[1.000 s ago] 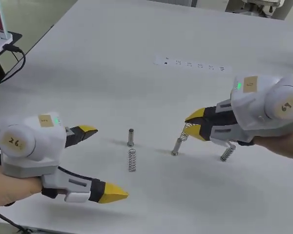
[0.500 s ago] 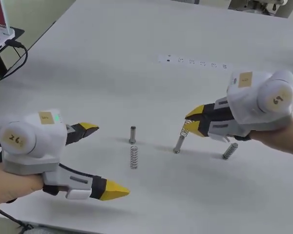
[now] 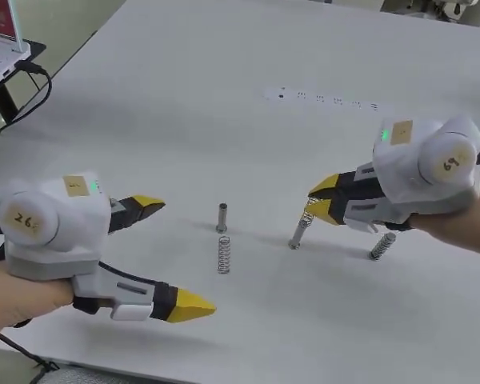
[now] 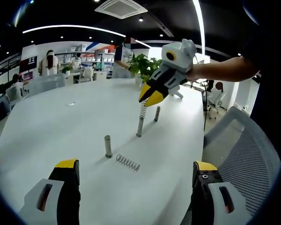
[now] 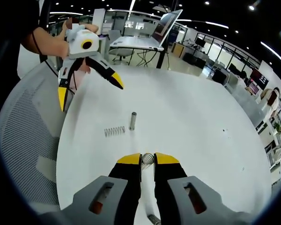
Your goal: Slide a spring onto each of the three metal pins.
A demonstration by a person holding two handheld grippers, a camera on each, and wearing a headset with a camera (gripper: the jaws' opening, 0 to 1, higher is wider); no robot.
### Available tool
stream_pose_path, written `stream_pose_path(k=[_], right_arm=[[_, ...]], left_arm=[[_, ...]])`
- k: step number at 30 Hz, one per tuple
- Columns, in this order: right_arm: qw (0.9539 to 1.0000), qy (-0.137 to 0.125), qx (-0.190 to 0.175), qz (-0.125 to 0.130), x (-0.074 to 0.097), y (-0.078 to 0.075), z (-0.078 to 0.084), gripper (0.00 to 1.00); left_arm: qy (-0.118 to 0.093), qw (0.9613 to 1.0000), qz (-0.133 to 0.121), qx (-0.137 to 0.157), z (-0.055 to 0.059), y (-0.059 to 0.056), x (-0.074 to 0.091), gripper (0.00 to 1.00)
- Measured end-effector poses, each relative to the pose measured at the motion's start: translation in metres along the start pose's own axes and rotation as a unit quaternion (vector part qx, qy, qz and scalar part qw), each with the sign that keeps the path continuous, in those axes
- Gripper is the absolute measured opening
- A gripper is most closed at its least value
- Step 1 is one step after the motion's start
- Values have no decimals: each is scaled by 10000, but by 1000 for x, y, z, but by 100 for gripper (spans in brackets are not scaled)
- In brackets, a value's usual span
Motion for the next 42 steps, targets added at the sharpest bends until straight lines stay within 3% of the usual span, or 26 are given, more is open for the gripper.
stream_pose_path(k=[17, 33, 42], right_arm=[[9998, 137, -72, -118, -14, 5, 11, 7], [9985, 458, -123, -264, -36, 10, 34, 7], [9985, 498, -134, -170, -38, 9, 37, 8]], left_arm=[[48, 10000, -83, 20, 4, 4, 4, 98], [74, 9999, -74, 78, 9, 4, 5, 98], [99, 9999, -88, 79, 11, 5, 7, 98]])
Point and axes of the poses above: the centre of the closed fingertips' face, and the gripper's own axes: x roughly backward along the fingers, y roughly to its left, z roughly out of its underside, the point moved 4 cm from there along x, roughly backward along the fingers, and after that the axes turned 4 degrees about -y, right-handed, at the moved point
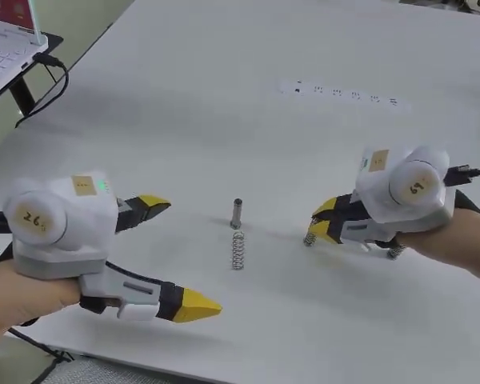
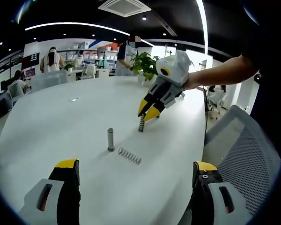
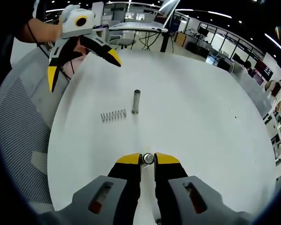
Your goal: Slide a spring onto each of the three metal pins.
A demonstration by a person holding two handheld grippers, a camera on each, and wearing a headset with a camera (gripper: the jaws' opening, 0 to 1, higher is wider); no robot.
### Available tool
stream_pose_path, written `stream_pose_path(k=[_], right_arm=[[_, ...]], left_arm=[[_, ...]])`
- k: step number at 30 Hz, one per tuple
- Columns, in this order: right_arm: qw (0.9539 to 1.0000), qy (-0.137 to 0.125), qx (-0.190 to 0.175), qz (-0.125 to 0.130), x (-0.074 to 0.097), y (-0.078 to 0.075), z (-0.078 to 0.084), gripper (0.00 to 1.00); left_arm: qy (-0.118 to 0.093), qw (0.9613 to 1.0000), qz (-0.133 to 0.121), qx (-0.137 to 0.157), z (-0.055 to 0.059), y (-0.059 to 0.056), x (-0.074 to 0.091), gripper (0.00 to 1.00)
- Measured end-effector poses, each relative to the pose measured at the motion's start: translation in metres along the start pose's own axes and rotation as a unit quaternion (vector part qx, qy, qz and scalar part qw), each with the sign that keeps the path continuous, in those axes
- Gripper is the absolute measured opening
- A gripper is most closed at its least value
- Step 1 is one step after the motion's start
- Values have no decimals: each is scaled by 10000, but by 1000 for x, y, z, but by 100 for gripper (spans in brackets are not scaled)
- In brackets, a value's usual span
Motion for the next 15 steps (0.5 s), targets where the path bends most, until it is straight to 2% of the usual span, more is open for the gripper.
stream_pose_path(k=[7, 11, 15], right_arm=[[10000, 2, -24, 0, 1, 0, 0, 11], [9998, -106, -155, 75, 3, 0, -4, 17], [9993, -220, -275, 117, 7, 0, -8, 18]], left_arm=[[-18, 10000, 21, 17, -1, -1, -2, 98], [-10, 10000, 29, 4, -1, -1, -2, 98], [-24, 10000, 19, 3, -2, -1, -1, 98]])
Point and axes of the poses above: the centre of the closed fingertips' face, and the gripper's own axes: x roughly backward along the fingers, y roughly to its left, z roughly out of its underside, the point moved 4 cm from there along x, roughly backward along the fingers, and after that the axes turned 4 degrees about -y, right-handed, at the moved point
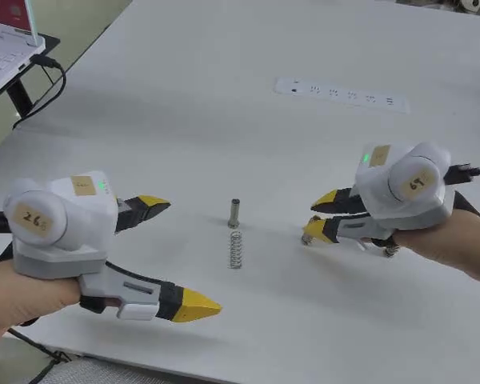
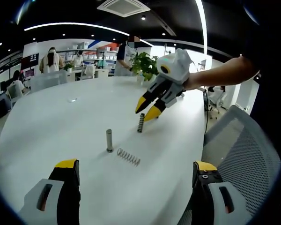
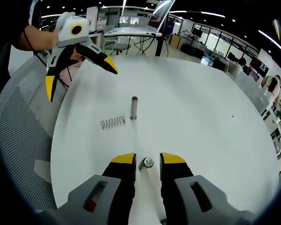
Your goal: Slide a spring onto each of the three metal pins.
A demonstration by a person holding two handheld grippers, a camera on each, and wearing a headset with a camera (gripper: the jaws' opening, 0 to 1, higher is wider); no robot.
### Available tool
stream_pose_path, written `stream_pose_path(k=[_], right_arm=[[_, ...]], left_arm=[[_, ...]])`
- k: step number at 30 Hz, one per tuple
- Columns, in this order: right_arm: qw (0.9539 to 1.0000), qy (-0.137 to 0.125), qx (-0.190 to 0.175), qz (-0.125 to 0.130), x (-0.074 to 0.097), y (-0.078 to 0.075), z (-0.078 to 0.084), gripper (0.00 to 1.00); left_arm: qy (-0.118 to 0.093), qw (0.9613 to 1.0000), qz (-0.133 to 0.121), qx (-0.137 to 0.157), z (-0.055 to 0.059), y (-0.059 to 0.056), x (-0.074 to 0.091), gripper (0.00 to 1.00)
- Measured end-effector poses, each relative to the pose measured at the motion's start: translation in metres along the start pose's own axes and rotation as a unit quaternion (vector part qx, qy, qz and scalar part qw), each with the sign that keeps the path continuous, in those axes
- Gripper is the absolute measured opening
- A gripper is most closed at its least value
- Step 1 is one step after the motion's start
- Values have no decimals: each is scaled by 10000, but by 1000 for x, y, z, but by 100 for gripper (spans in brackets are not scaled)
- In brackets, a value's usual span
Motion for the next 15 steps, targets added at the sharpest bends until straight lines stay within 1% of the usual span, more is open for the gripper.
stream_pose_path(k=[1, 3, 6, 9, 15], right_arm=[[10000, -18, -50, 4, 1, 0, -1, 20], [9995, -143, -278, 16, 2, 1, -4, 22], [9994, -188, -297, 75, 6, -1, -4, 24], [9985, -313, -444, 97, 9, 0, -10, 25], [9977, -426, -514, 143, 19, 6, -17, 28]], left_arm=[[1, 10000, 1, -3, 0, 0, 0, 98], [-3, 10000, -11, -5, -1, 0, 0, 98], [-16, 10000, -15, -13, -2, 0, 0, 98], [-22, 10000, -21, -18, -3, 0, 0, 98], [-59, 10000, -20, -14, -7, -1, 0, 98]])
Point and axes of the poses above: the centre of the closed fingertips' face, and the gripper's own axes: x roughly backward along the fingers, y roughly to its left, z roughly out of its underside, the point moved 4 cm from there along x, roughly backward along the fingers, and after that the axes turned 4 degrees about -y, right-handed, at the moved point
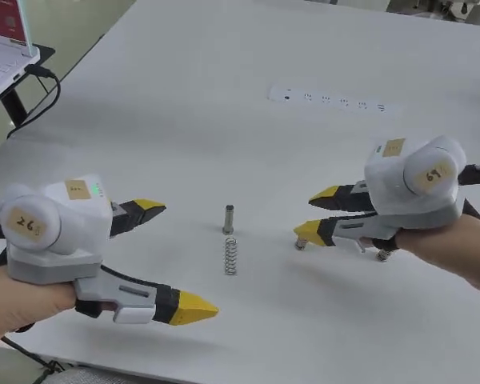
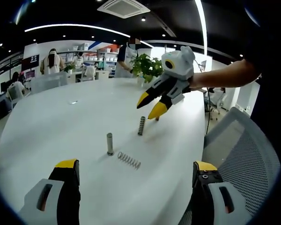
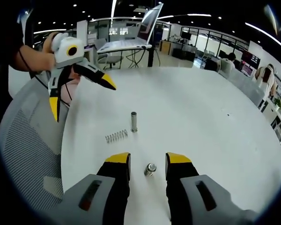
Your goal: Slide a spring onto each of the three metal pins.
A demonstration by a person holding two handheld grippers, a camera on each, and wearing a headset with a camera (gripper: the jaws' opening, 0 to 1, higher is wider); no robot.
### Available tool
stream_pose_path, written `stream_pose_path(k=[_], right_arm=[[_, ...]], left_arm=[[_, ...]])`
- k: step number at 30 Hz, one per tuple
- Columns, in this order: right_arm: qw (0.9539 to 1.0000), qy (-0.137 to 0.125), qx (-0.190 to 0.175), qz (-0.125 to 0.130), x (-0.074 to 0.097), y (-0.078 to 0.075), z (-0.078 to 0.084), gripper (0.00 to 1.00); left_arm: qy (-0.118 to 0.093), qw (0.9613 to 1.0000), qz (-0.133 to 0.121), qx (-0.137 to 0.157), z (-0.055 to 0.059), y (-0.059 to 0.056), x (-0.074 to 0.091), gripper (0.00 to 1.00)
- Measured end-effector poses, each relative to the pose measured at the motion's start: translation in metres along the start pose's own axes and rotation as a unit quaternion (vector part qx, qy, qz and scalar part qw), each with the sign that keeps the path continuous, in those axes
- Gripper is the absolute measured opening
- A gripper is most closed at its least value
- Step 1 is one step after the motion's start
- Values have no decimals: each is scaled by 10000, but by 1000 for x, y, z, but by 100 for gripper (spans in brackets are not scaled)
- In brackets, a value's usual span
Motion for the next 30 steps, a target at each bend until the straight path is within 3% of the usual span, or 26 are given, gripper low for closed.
stream_pose_path(k=[14, 30], right_arm=[[9994, -227, -231, 110, 24, 7, -2, 28], [9987, -138, -478, 107, 39, 28, 21, 28]], left_arm=[[1, 10000, 75, -38, -4, -4, -3, 98], [-23, 10000, 40, -13, -5, -4, -1, 98]])
Point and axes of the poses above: the centre of the closed fingertips' face, and the gripper's own axes: x roughly backward along the fingers, y roughly to its left, z roughly out of its underside, the point moved 4 cm from there along x, roughly backward along the fingers, and after that the axes turned 4 degrees about -y, right-handed, at the moved point
